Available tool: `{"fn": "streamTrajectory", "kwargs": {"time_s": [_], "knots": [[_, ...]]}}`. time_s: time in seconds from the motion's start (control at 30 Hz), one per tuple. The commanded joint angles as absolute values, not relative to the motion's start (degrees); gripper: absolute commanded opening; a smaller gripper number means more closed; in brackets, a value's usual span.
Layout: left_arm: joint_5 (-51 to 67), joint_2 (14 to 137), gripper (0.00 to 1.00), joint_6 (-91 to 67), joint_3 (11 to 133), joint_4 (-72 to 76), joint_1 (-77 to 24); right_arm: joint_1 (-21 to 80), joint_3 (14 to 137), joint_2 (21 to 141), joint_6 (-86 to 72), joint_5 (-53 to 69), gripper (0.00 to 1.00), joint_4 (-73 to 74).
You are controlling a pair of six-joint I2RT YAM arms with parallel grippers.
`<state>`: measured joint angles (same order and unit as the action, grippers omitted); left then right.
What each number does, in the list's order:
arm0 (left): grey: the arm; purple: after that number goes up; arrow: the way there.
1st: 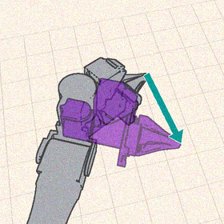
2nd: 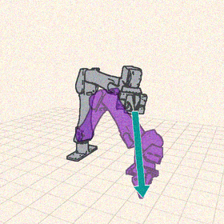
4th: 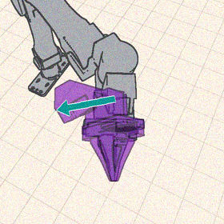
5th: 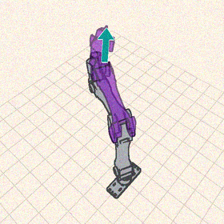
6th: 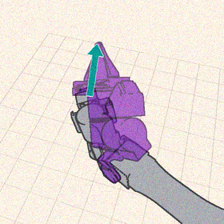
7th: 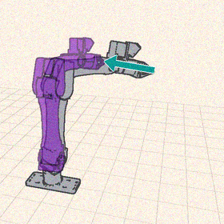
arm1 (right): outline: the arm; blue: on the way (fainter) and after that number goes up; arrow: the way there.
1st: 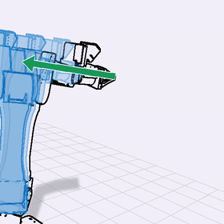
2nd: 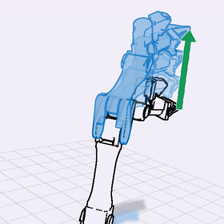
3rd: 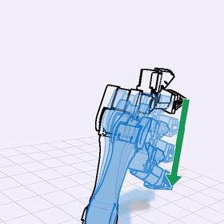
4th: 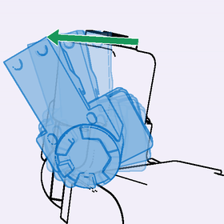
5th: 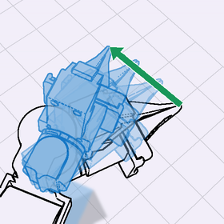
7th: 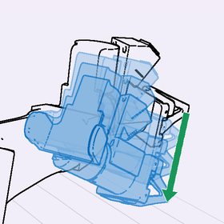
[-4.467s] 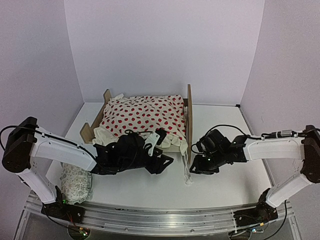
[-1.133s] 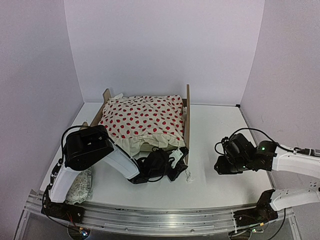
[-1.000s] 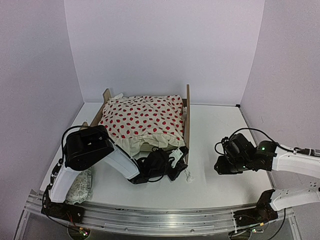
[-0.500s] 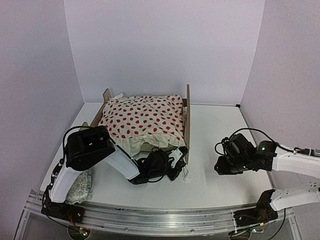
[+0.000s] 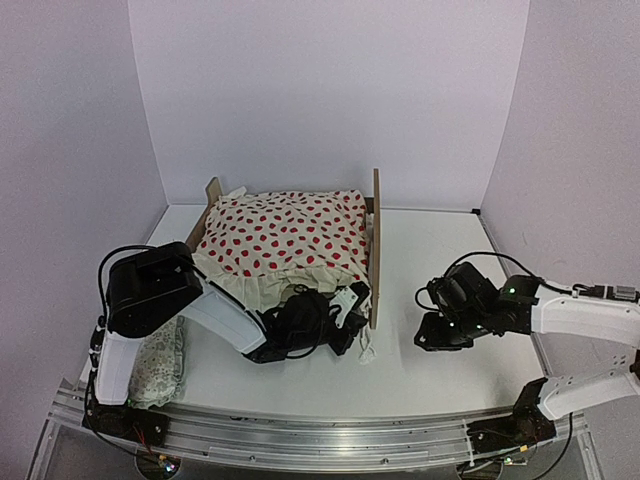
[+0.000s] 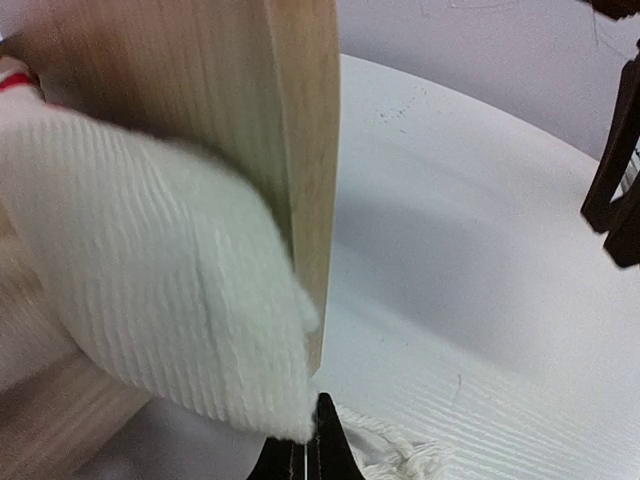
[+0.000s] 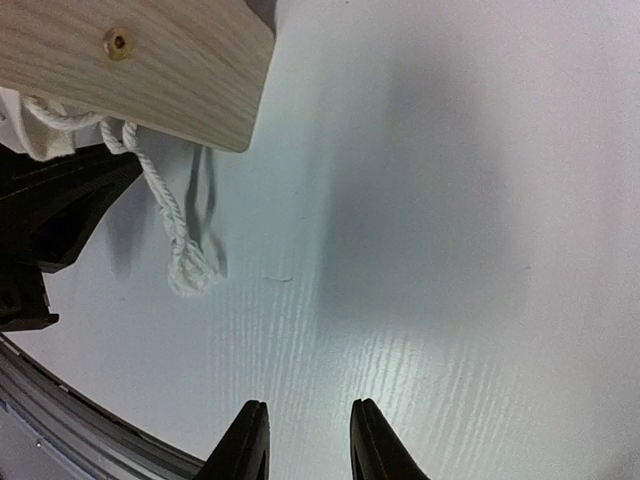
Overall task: Set up the pet bed
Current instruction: Tie the right ropes of the mattress at the bed frame base.
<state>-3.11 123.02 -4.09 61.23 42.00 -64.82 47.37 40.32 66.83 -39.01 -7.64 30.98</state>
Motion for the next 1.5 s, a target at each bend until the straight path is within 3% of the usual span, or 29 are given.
{"fn": "streamTrajectory", "kwargs": {"time_s": [0.0, 0.37, 0.77, 1.47], "knots": [[-2.23, 117.85, 0.00, -5.03, 60.61, 41.13, -64.60, 47.37, 43.08, 68.87, -41.25, -0.97, 0.28, 24.60], [-1.16, 113.65, 0.00, -6.58, 57.30, 40.25, -65.54, 50.63, 44.25, 77.07, -48.22, 3.29, 0.21, 12.86], [-1.76, 111.03, 0.00, -6.84, 54.55, 40.12, -67.57, 51.94, 43.87, 80.99, -53.30, 3.94, 0.18, 5.71], [-0.31, 105.97, 0.00, -8.72, 50.74, 40.32, -68.15, 53.00, 45.48, 86.62, -53.89, -2.06, 0.16, 3.32]]}}
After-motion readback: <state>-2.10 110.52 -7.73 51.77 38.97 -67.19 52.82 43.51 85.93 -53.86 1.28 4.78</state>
